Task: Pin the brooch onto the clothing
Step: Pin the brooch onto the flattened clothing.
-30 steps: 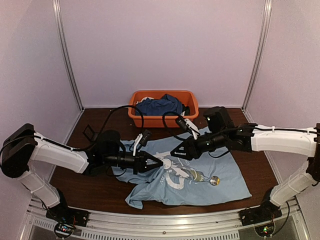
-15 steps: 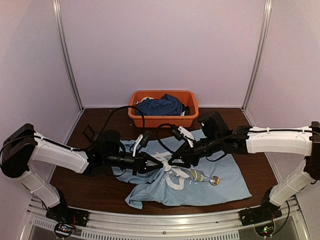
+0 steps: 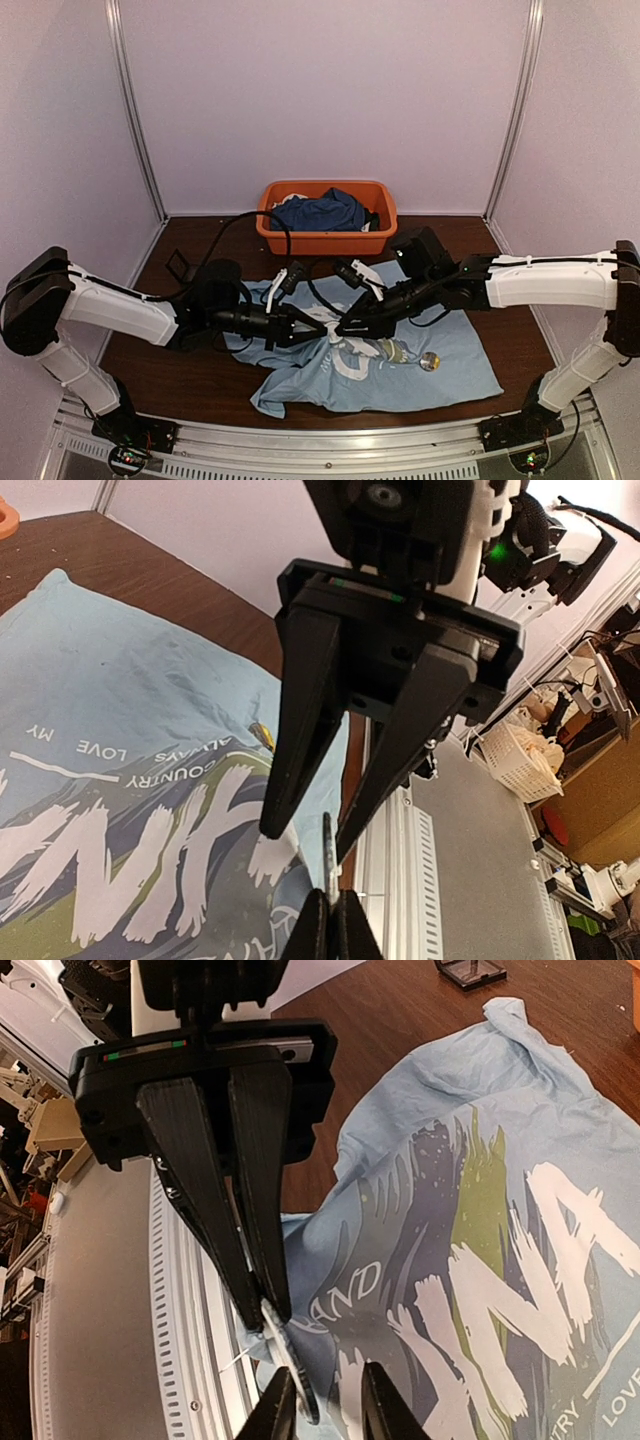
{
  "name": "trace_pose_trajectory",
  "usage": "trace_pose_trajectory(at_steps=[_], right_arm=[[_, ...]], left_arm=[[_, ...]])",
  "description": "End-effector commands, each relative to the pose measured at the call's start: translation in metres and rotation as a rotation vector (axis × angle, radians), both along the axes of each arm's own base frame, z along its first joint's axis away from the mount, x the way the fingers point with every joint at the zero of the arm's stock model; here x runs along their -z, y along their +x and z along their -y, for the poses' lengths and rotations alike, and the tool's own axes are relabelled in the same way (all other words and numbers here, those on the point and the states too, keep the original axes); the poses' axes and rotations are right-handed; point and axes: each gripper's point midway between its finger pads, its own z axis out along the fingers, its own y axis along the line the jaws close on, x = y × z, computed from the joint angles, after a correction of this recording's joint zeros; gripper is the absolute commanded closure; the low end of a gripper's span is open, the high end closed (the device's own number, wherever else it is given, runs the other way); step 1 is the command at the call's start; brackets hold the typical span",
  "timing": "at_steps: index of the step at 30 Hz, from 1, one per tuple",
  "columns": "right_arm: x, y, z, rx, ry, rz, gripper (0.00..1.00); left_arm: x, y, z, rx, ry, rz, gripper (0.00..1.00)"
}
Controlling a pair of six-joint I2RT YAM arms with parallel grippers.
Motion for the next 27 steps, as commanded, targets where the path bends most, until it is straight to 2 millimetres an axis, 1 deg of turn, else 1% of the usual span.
trace_pose_trajectory(at_steps=[1,3,6,9,11,15,16,18,20,21,22,23,25,27], right_arm=[[-0.007,-0.006,-0.008,-0.041,0.03,-0.011,0.81],[-0.011,-0.009,-0.01,-0.054,0.047,-0.015,0.83],[-0.016,-0.01,-0.011,-0.056,0.068,-0.01,0.82],[-0.021,-0.01,-0.011,-0.053,0.084,0.0,0.75],[-0.023,-0.009,-0.011,-0.049,0.086,0.006,0.75],[-0.024,-0.01,-0.011,-0.056,0.084,0.005,0.91],[-0.024,-0.01,-0.011,-0.057,0.082,0.006,0.94],[-0.023,-0.01,-0.009,-0.056,0.078,0.008,0.96],[-0.023,-0.011,-0.008,-0.056,0.076,0.009,0.95],[-0.023,-0.011,-0.007,-0.056,0.075,0.01,0.93],[-0.023,-0.011,-0.007,-0.056,0.074,0.012,0.88],[-0.024,-0.011,-0.007,-0.054,0.074,0.014,0.86],[-0.026,-0.011,-0.006,-0.051,0.079,0.021,0.86],[-0.029,-0.011,-0.005,-0.052,0.086,0.024,0.89]], left_arm=[[-0.019,-0.001,0.008,0.031,-0.049,0.04,1.0],[-0.018,-0.001,0.008,0.031,-0.047,0.041,1.0],[-0.017,-0.001,0.009,0.032,-0.044,0.04,1.0],[-0.017,-0.002,0.009,0.035,-0.044,0.042,1.0],[-0.016,-0.003,0.009,0.036,-0.043,0.041,1.0],[-0.018,-0.004,0.009,0.037,-0.045,0.043,1.0],[-0.018,-0.004,0.008,0.037,-0.046,0.044,1.0],[-0.018,-0.004,0.007,0.036,-0.047,0.048,1.0],[-0.018,-0.005,0.007,0.037,-0.046,0.05,1.0],[-0.019,-0.005,0.007,0.038,-0.046,0.051,1.0],[-0.018,-0.005,0.007,0.039,-0.045,0.05,1.0],[-0.018,-0.006,0.007,0.04,-0.044,0.05,1.0],[-0.018,-0.006,0.006,0.039,-0.044,0.054,1.0],[-0.017,-0.006,0.006,0.039,-0.042,0.056,1.0]])
